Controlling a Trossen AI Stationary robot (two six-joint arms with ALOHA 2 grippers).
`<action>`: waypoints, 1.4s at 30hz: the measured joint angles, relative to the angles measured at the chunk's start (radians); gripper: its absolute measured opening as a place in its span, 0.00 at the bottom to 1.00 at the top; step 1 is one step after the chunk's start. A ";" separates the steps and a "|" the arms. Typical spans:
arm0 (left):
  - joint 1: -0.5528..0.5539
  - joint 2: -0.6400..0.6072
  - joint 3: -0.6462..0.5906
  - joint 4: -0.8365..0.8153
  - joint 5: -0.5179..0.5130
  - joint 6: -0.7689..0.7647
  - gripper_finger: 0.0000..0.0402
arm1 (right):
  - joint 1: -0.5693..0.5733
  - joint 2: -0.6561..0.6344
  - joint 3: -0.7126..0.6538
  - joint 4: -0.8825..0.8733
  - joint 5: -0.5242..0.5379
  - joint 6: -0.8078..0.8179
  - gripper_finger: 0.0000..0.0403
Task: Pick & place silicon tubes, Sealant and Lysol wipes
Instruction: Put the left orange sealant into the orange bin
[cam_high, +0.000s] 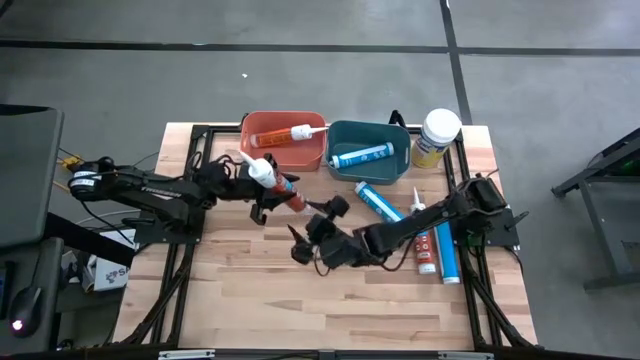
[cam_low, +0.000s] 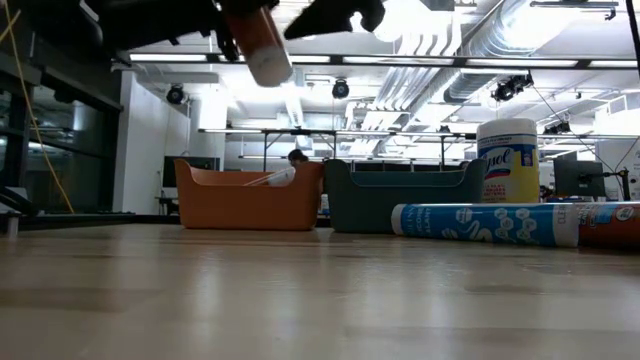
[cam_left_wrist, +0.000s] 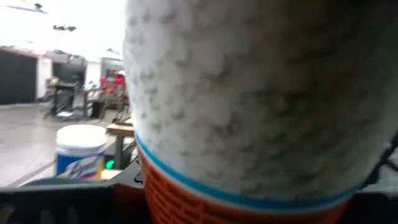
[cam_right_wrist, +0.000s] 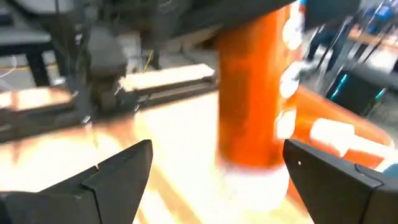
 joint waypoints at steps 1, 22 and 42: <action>0.011 0.000 0.000 -0.017 0.000 0.000 0.42 | 0.009 -0.006 0.000 -0.052 -0.001 0.040 0.89; 0.262 -0.028 0.260 -0.828 0.071 0.234 0.42 | 0.117 -0.010 -0.246 -0.334 -0.206 0.683 0.89; 0.505 0.326 0.724 -1.483 -0.124 0.741 0.41 | 0.095 -0.010 -0.307 -0.296 -0.208 0.606 0.89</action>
